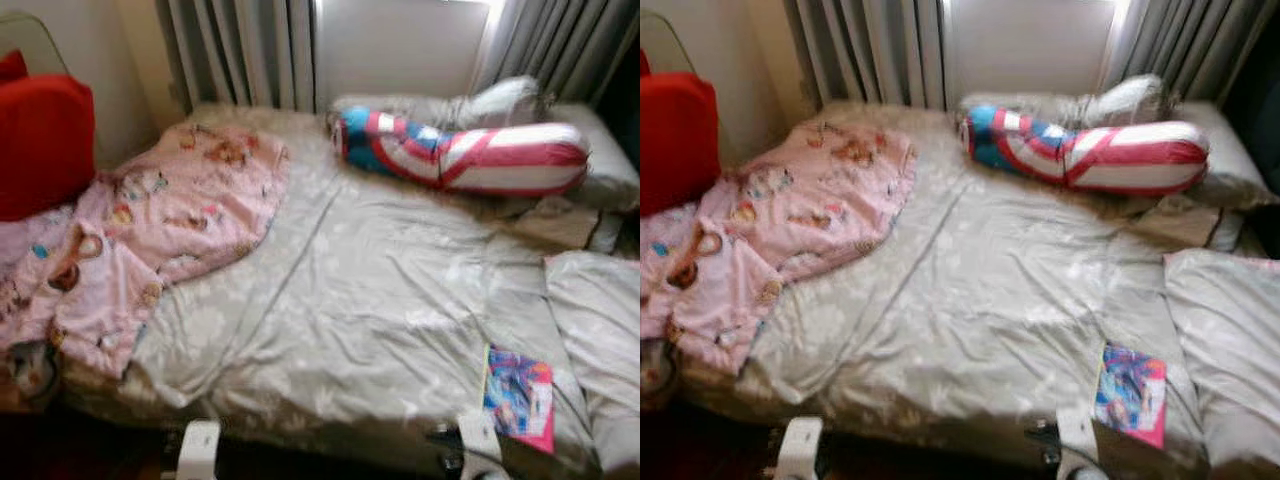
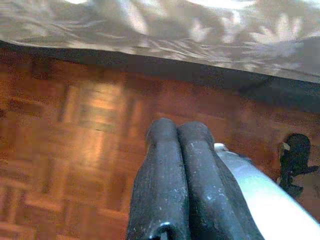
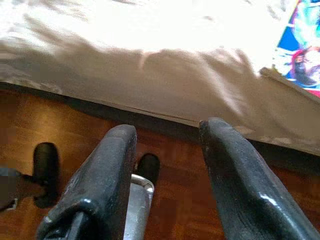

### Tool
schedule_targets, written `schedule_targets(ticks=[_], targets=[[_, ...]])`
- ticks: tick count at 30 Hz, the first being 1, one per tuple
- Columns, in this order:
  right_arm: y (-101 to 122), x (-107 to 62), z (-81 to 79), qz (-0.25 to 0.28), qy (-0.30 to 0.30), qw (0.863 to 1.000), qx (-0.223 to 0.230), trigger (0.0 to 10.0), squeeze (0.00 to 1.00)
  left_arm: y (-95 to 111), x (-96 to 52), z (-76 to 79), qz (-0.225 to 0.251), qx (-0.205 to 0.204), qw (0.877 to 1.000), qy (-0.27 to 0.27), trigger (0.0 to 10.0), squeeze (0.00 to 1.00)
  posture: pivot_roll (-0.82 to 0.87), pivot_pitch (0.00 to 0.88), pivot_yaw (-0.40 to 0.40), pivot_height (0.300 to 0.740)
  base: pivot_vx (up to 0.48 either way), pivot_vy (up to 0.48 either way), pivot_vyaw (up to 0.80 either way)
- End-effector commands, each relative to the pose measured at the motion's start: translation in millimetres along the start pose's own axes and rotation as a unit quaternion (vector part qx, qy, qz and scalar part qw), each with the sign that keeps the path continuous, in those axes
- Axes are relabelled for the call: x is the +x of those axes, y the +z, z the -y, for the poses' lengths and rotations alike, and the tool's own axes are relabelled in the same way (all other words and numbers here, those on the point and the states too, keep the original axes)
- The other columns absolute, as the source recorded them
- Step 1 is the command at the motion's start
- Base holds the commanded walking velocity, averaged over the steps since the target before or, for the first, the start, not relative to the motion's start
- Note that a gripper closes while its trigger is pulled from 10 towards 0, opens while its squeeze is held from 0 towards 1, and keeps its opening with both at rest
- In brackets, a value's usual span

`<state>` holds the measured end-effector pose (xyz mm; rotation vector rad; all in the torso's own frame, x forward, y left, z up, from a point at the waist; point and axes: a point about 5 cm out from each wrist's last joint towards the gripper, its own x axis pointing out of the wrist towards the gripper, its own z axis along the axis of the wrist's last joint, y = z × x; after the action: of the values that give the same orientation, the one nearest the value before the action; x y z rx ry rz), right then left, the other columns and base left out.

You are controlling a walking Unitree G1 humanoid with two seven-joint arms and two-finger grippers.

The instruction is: Clean up the room

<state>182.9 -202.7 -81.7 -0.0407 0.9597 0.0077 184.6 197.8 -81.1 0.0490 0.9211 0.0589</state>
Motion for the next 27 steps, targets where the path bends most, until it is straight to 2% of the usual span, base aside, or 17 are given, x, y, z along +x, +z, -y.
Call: schedule_targets(ticks=[1, 27], targets=[[-3.9, -1.5, 6.1, -0.005, -0.008, 1.0, 0.0, 10.0, 0.0, -0.6, 0.4, 6.8, -0.003, -0.003, 1.0, -0.007, 10.0, 0.0, -0.04, 0.02, -0.02, 0.74, 0.0, 0.322, 0.0], [-6.4, -1.5, 2.7, -0.008, -0.004, 1.0, -0.004, 10.0, 0.0, -1.4, 0.2, 6.1, -0.003, -0.005, 1.0, -0.005, 10.0, 0.0, -0.04, 0.031, -0.021, 0.74, 0.0, 0.35, 0.0]])
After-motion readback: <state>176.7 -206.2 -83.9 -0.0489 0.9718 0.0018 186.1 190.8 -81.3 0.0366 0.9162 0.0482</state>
